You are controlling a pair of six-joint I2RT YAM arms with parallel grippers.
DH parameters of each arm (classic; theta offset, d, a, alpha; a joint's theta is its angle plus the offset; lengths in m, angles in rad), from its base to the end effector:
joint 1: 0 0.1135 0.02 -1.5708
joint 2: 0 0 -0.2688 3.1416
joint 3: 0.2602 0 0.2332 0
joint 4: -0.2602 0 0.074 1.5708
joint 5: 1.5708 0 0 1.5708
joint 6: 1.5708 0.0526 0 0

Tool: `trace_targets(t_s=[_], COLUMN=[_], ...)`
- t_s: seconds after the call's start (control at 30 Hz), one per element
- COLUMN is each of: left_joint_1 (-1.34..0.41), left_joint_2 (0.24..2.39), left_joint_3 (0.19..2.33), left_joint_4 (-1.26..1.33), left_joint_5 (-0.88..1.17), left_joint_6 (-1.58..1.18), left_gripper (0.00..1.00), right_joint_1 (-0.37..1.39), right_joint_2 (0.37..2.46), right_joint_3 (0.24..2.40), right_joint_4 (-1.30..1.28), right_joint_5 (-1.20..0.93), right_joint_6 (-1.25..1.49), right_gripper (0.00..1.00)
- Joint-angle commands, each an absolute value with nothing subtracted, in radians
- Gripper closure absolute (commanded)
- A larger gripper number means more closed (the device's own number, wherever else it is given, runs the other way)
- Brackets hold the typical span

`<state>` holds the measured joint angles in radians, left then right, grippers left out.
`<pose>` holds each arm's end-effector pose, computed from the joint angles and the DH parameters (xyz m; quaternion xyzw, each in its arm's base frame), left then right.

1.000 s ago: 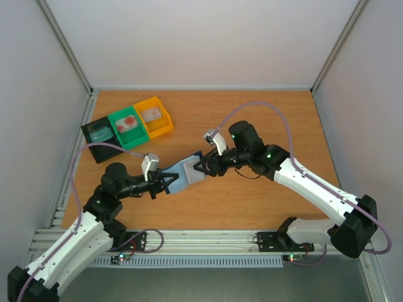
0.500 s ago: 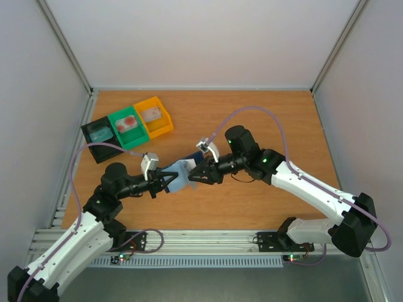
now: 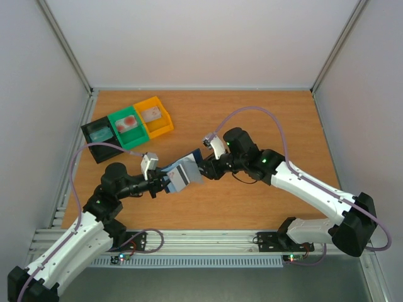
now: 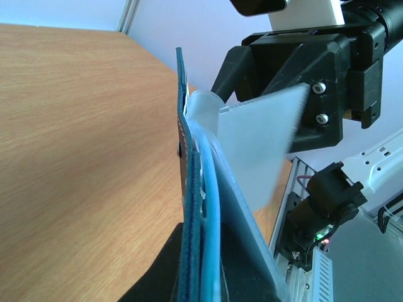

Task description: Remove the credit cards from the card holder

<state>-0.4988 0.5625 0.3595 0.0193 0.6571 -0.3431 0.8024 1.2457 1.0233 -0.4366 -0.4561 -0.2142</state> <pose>0.1068 -0.0948 0.2491 0.2623 0.7096 -0.4737 0.4509 0.1661 0.2052 0.3028 -0.5126 0.7156 0.3186 0.3516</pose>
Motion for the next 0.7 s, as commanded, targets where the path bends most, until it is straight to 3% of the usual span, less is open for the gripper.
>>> trace_targets(t_s=[0.0,0.17,0.3,0.43,0.67], left_joint_1=[-0.497,-0.497,-0.497,-0.497,-0.496], left_joint_2=[0.550,0.551,0.550,0.552,0.543], left_joint_3=[0.359,0.362,0.346,0.333,0.312], left_joint_4=[0.087,0.050,0.101,0.195,0.384], left_joint_5=[0.653,0.615,0.636,0.697,0.886], left_joint_6=[-0.354,-0.361,-0.390,-0.429,-0.460], left_gripper=[1.00,1.00,1.00,1.00,1.00], right_joint_1=[0.804,0.804,0.829,0.968,0.909], right_joint_2=[1.179,1.057,1.066,1.181,1.222], right_joint_3=[1.060,1.113,1.146,1.187,1.127], right_joint_4=[-0.503,-0.624,-0.622,-0.558,-0.471], right_joint_5=[-0.313,-0.240,-0.497,-0.705,-0.639], right_joint_6=[-0.228,-0.295,-0.320,-0.381,-0.362], right_gripper=[0.61,0.61,0.61,0.61,0.64])
